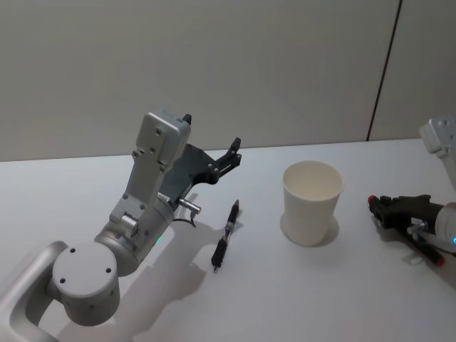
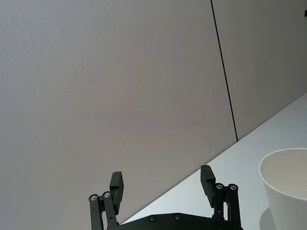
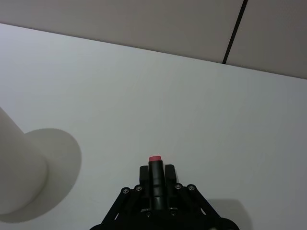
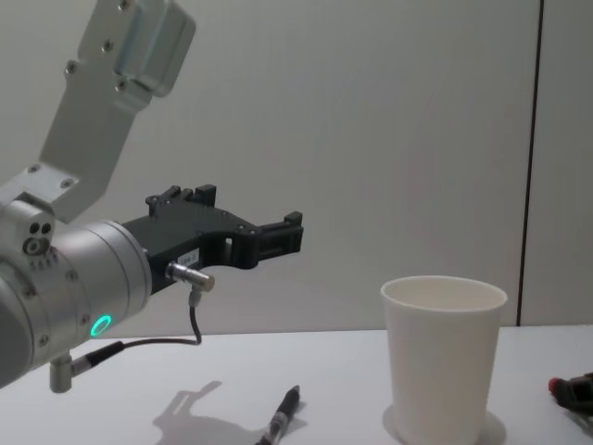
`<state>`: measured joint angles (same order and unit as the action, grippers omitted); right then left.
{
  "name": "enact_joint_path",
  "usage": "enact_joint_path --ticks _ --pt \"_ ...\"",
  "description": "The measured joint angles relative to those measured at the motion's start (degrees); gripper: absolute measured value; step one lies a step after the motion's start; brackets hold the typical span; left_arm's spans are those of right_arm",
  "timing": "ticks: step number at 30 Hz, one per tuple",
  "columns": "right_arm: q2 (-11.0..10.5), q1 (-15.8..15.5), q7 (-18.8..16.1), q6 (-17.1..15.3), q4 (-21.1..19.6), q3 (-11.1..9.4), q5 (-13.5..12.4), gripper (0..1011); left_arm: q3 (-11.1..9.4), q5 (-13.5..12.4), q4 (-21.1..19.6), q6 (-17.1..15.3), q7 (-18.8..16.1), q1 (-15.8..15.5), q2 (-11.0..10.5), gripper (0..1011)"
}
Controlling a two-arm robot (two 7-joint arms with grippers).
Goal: Place the pen into the pen holder.
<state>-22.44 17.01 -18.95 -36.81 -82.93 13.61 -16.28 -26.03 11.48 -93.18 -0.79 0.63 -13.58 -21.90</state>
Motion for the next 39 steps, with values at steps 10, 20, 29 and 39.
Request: enact_joint_path --ticks 10,20,29,39 --pt "0.0 0.01 0.0 0.0 0.0 0.0 0.0 175 0.0 0.0 0.0 0.0 0.0 0.0 0.0 1001" --pt "-0.01 0.05 0.0 0.04 0.01 0.01 0.03 176 0.0 0.0 0.0 0.0 0.0 0.0 0.0 1001" --pt "0.17 0.48 0.27 2.18 0.39 0.14 0.73 175 0.0 0.0 0.0 0.0 0.0 0.0 0.0 1001" --pt "0.39 1.26 1.01 7.77 0.26 -0.2 1.22 175 0.0 0.0 0.0 0.0 0.0 0.0 0.0 1001"
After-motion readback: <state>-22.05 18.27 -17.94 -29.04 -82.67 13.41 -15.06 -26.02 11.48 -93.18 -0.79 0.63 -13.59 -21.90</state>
